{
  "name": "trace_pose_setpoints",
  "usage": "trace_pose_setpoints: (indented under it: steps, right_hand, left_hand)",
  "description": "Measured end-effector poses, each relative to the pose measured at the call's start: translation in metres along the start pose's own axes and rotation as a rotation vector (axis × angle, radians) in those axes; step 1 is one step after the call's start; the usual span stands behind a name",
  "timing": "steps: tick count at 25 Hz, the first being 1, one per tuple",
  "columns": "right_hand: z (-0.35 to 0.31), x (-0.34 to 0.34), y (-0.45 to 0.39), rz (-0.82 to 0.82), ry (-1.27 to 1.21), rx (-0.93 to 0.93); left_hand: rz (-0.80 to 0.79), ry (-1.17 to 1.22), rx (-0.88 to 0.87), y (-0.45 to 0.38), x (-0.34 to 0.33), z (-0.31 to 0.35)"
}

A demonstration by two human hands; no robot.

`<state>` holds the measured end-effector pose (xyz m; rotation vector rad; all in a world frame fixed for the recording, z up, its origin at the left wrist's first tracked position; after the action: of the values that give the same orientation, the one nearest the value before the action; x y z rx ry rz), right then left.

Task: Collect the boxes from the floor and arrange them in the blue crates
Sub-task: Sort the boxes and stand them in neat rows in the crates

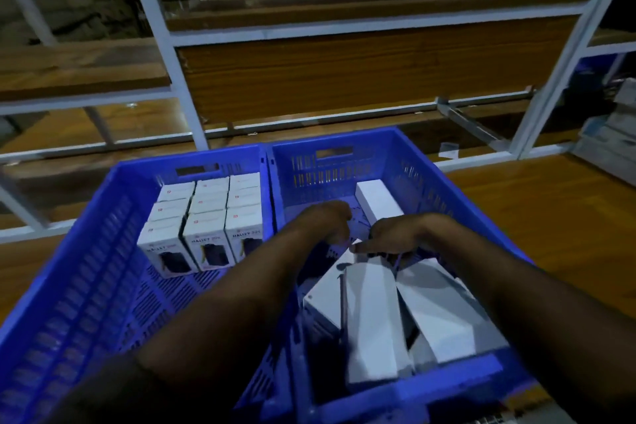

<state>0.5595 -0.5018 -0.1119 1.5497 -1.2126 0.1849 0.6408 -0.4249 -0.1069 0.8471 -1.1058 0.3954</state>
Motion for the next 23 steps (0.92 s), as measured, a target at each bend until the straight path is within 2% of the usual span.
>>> trace_pose_setpoints:
  steps: [3, 5, 7, 11, 14, 16, 19, 23]
  right_hand:
    - [-0.006, -0.013, -0.005, -0.141, 0.298, 0.074]
    - [-0.009, -0.021, -0.01, -0.137, 0.496, 0.116]
    - [-0.011, -0.025, -0.012, -0.124, 0.477, 0.145]
    - [-0.015, -0.005, -0.008, -0.173, -0.084, 0.153]
    - [-0.009, 0.033, -0.009, -0.066, -0.42, 0.188]
    - [0.005, 0.054, -0.017, 0.066, -0.651, 0.17]
    - [0.023, 0.073, -0.029, 0.225, -1.005, 0.137]
    - [0.023, 0.079, -0.031, 0.254, -1.271, 0.161]
  left_hand:
    - [0.087, 0.127, 0.131, 0.0, 0.011, -0.011]
    - [0.104, 0.189, 0.162, 0.002, 0.009, -0.011]
    - [0.076, 0.239, 0.169, 0.008, 0.001, -0.01]
    - [0.098, 0.447, 0.178, 0.015, -0.001, -0.019]
    - [0.186, 0.759, 0.191, 0.018, 0.003, -0.019]
    - [0.167, 1.029, 0.189, 0.019, -0.001, -0.016]
    - [0.1, 1.174, 0.099, 0.016, -0.006, -0.009]
    - [0.1, 1.356, 0.087, 0.019, -0.005, -0.006]
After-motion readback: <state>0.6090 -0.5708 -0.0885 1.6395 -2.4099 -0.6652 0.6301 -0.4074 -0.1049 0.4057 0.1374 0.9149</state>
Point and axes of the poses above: each hand's wrist, its own y-axis away from the middle knuckle, its own x-axis out of the back of the hand, z = x × y, the point moved 9 cm from there along -y, towards the middle knuckle, and after that the axes turned 5 degrees about -x, right-handed, at the moved point
